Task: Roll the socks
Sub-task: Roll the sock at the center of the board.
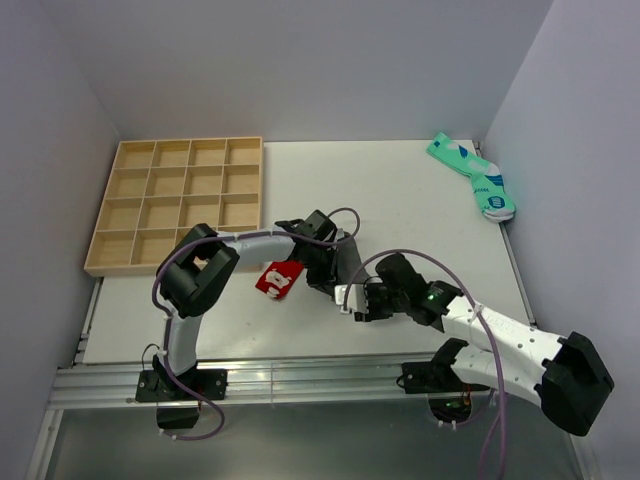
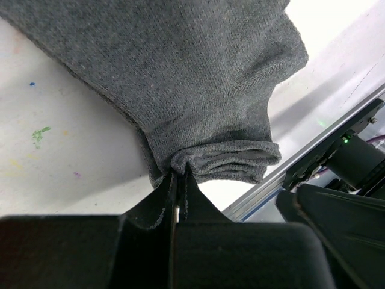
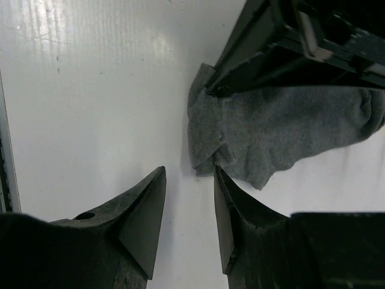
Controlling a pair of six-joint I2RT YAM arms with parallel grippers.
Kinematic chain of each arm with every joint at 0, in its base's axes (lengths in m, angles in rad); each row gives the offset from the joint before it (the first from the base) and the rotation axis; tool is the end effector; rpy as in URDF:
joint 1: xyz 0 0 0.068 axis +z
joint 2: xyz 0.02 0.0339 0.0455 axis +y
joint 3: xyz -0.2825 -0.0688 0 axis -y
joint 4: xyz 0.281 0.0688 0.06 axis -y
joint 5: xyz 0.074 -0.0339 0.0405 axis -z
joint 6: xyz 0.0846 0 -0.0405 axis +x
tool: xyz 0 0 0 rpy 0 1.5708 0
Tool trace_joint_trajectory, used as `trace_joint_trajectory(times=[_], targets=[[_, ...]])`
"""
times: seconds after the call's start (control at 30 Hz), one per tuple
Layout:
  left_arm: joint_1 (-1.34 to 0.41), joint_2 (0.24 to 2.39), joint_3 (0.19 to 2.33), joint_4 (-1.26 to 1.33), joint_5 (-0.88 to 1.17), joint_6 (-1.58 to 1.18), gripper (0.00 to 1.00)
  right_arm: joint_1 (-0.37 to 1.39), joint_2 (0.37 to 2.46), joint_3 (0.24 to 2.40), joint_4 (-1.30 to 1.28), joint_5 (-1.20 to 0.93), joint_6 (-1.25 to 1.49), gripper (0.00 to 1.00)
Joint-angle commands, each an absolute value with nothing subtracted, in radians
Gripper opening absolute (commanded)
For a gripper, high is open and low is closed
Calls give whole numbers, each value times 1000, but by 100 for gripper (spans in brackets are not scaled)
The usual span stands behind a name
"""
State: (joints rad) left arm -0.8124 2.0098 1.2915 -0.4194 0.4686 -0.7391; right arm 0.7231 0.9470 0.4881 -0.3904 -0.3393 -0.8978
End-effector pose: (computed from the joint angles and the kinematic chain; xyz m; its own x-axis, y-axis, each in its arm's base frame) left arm 0.2844 -0.3558 0.0938 -0.9855 0.1663 -0.0340 0.1545 0.7957 -0.5857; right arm 0.1576 0.1767 0.1567 0.2659 -0.7488 -0.6071 -0.9319 -0.0385 -0.3607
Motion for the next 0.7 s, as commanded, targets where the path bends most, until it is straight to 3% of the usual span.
trace_joint_trajectory(times=[0.0, 0.67], targets=[[-807, 2028, 1338, -452, 485, -701, 0, 778, 962, 460, -285, -258, -936, 45], [-799, 2042, 1362, -479, 489, -672, 0, 857, 1180, 453, -92, -158, -994, 40]])
